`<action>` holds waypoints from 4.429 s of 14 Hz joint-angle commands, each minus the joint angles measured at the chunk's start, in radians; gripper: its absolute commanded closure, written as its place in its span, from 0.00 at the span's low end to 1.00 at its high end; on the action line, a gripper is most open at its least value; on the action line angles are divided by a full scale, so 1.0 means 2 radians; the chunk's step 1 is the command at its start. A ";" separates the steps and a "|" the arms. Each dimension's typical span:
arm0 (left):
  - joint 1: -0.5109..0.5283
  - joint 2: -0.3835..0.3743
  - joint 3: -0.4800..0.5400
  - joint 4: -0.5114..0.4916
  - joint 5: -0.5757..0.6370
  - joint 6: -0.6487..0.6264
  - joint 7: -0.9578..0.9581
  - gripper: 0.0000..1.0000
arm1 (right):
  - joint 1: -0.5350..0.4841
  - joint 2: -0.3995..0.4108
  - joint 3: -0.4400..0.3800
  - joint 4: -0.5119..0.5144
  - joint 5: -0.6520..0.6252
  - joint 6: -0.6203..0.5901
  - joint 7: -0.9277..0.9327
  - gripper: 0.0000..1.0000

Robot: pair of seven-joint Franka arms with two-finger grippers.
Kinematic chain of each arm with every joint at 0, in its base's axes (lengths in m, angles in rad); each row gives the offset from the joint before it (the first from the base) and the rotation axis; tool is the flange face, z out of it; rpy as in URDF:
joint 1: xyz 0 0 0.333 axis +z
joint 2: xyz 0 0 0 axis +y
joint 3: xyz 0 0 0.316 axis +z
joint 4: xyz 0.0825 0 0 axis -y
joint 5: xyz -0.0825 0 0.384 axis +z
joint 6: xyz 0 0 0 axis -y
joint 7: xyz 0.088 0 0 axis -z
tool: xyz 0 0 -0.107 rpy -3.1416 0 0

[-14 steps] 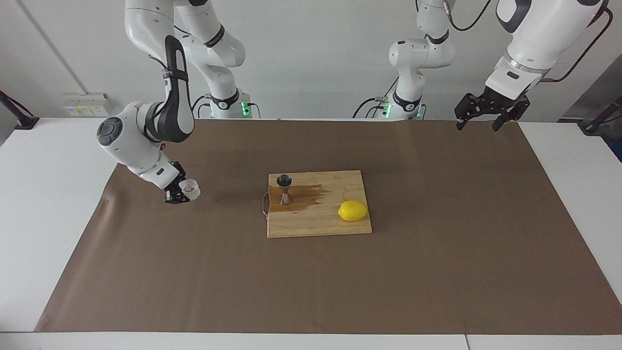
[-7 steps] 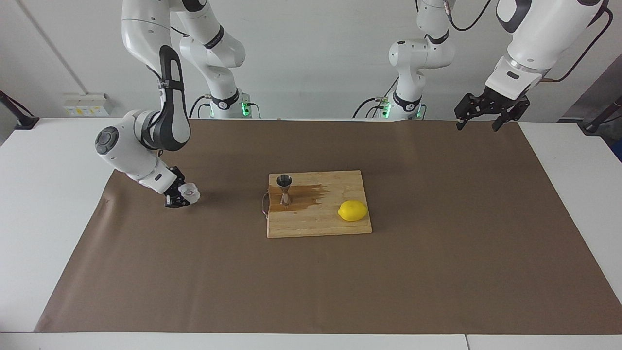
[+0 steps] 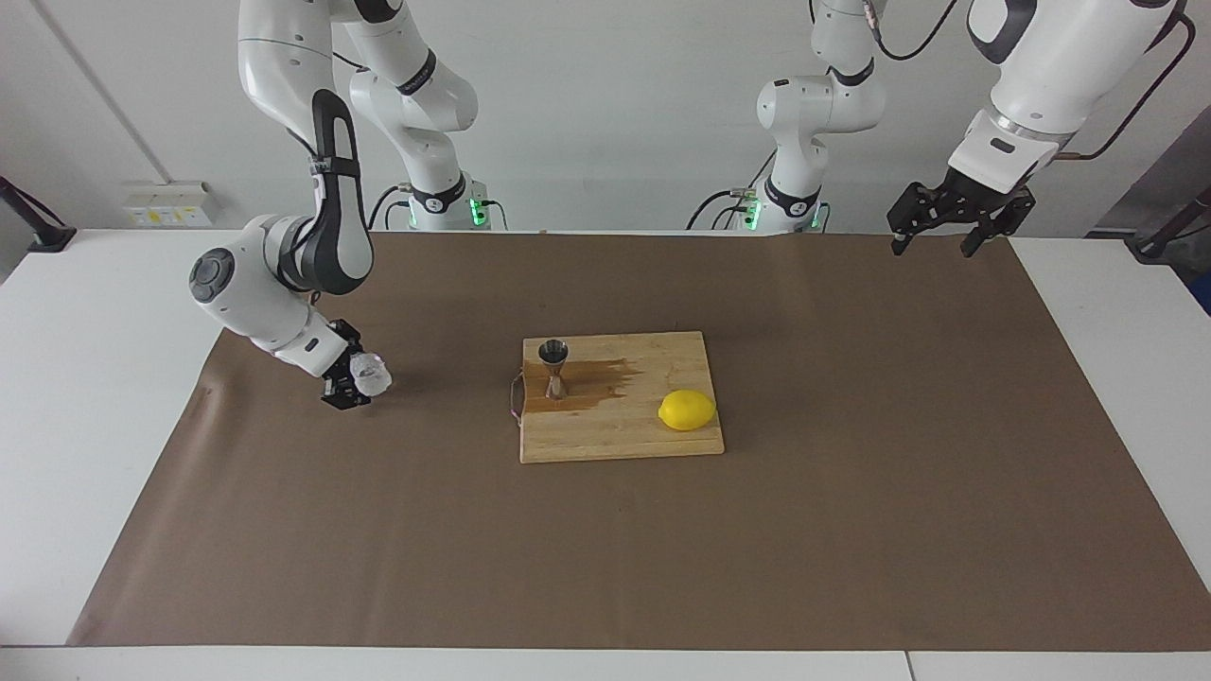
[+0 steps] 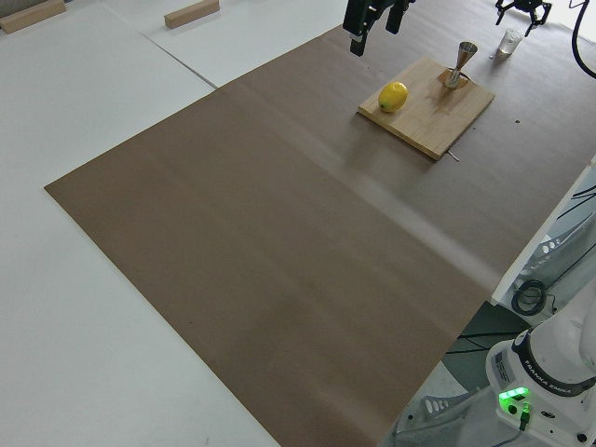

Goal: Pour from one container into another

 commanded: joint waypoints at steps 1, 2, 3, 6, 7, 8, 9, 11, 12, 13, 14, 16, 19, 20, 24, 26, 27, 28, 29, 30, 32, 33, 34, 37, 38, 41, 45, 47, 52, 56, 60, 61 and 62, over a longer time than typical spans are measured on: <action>0.001 -0.005 0.004 -0.003 -0.014 0.008 0.001 0.00 | 0.000 -0.030 0.003 0.030 0.005 -0.049 0.065 0.00; 0.001 -0.005 0.005 -0.004 -0.014 0.008 0.000 0.00 | 0.000 -0.036 0.003 0.055 0.002 -0.064 0.085 0.00; 0.001 -0.005 0.005 -0.003 -0.013 0.008 0.003 0.00 | 0.000 -0.040 0.003 0.075 0.000 -0.072 0.115 0.00; 0.001 -0.005 0.005 -0.004 -0.011 0.005 0.004 0.00 | 0.000 -0.060 0.007 0.105 -0.001 -0.078 0.235 0.00; 0.001 -0.006 0.005 -0.005 -0.011 0.005 0.004 0.00 | 0.001 -0.068 0.007 0.111 -0.001 -0.077 0.262 0.00; 0.001 -0.006 0.005 -0.005 -0.011 -0.001 0.003 0.00 | 0.002 -0.068 0.009 0.126 -0.001 -0.078 0.291 0.00; 0.001 -0.006 0.005 -0.005 -0.010 -0.001 0.003 0.00 | 0.010 -0.068 0.010 0.141 -0.001 -0.078 0.323 0.00; -0.001 -0.006 0.004 -0.005 -0.010 -0.001 0.003 0.00 | 0.028 -0.069 0.011 0.172 -0.015 -0.078 0.437 0.00; -0.002 -0.006 0.004 -0.005 -0.010 -0.001 0.003 0.00 | 0.041 -0.068 0.012 0.190 -0.039 -0.079 0.499 0.00; -0.001 -0.006 0.004 -0.005 -0.010 -0.001 0.003 0.00 | 0.059 -0.066 0.012 0.208 -0.067 -0.081 0.558 0.00; 0.000 -0.006 0.004 -0.005 -0.010 -0.001 0.003 0.00 | 0.073 -0.066 0.012 0.225 -0.098 -0.083 0.615 0.00; 0.001 -0.006 0.005 -0.005 -0.010 -0.001 0.003 0.00 | 0.093 -0.062 0.012 0.254 -0.142 -0.082 0.722 0.00; 0.000 -0.006 0.004 -0.005 -0.010 -0.001 0.003 0.00 | 0.094 -0.062 0.012 0.259 -0.145 -0.094 0.875 0.00; 0.001 -0.006 0.005 -0.005 -0.010 -0.001 0.003 0.00 | 0.094 -0.064 0.011 0.260 -0.144 -0.113 0.921 0.00; 0.001 -0.006 0.004 -0.005 -0.010 -0.001 0.003 0.00 | 0.095 -0.073 0.013 0.287 -0.142 -0.214 1.042 0.00; 0.001 -0.006 0.005 -0.005 -0.010 -0.001 0.003 0.00 | 0.093 -0.071 0.011 0.299 -0.143 -0.239 1.043 0.00; 0.001 -0.006 0.005 -0.005 -0.010 -0.001 0.003 0.00 | 0.093 -0.073 0.010 0.299 -0.143 -0.246 1.043 0.00; 0.001 -0.006 0.005 -0.005 -0.010 -0.001 0.003 0.00 | 0.091 -0.073 0.010 0.300 -0.143 -0.257 1.042 0.00; 0.001 -0.006 0.005 -0.005 -0.010 -0.001 0.003 0.00 | 0.091 -0.074 0.010 0.300 -0.146 -0.268 1.043 0.00; 0.001 -0.006 0.005 -0.005 -0.010 -0.001 0.003 0.00 | 0.092 -0.074 0.009 0.300 -0.146 -0.278 1.042 0.00; 0.001 -0.006 0.004 -0.005 -0.010 -0.001 0.003 0.00 | 0.089 -0.074 0.009 0.300 -0.145 -0.285 1.042 0.00; 0.001 -0.006 0.004 -0.005 -0.010 -0.001 0.003 0.00 | 0.086 -0.074 0.009 0.300 -0.146 -0.287 1.042 0.00; 0.001 -0.006 0.004 -0.005 -0.010 -0.001 0.003 0.00 | 0.085 -0.074 0.007 0.300 -0.146 -0.294 1.042 0.00; 0.001 -0.006 0.004 -0.005 -0.010 -0.001 0.003 0.00 | 0.079 -0.083 0.001 0.290 -0.145 -0.300 1.043 0.00; 0.001 -0.006 0.004 -0.005 -0.010 -0.001 0.003 0.00 | 0.077 -0.089 0.002 0.280 -0.143 -0.304 1.042 0.00; 0.001 -0.006 0.004 -0.005 -0.010 -0.001 0.003 0.00 | 0.082 -0.101 0.001 0.266 -0.138 -0.314 1.038 0.00; 0.001 -0.006 0.005 -0.005 -0.010 -0.001 0.003 0.00 | 0.128 -0.101 -0.036 0.267 -0.138 -0.314 1.039 0.00; 0.001 -0.006 0.005 -0.005 -0.010 -0.001 0.003 0.00 | 0.133 -0.101 -0.043 0.267 -0.137 -0.314 1.040 0.00; 0.001 -0.006 0.004 -0.005 -0.010 -0.001 0.003 0.00 | 0.135 -0.101 -0.043 0.264 -0.139 -0.316 1.042 0.00; 0.001 -0.006 0.004 -0.005 -0.010 -0.001 0.003 0.00 | 0.133 -0.101 -0.043 0.263 -0.142 -0.316 1.042 0.00; 0.001 -0.006 0.004 -0.005 -0.010 -0.001 0.003 0.00 | 0.135 -0.101 -0.042 0.263 -0.146 -0.313 1.025 0.00; 0.001 -0.006 0.004 -0.005 -0.010 -0.001 0.003 0.00 | 0.135 -0.101 -0.042 0.263 -0.146 -0.312 1.012 0.00; 0.001 -0.006 0.004 -0.005 -0.010 -0.001 0.003 0.00 | 0.135 -0.101 -0.043 0.263 -0.146 -0.314 1.008 0.00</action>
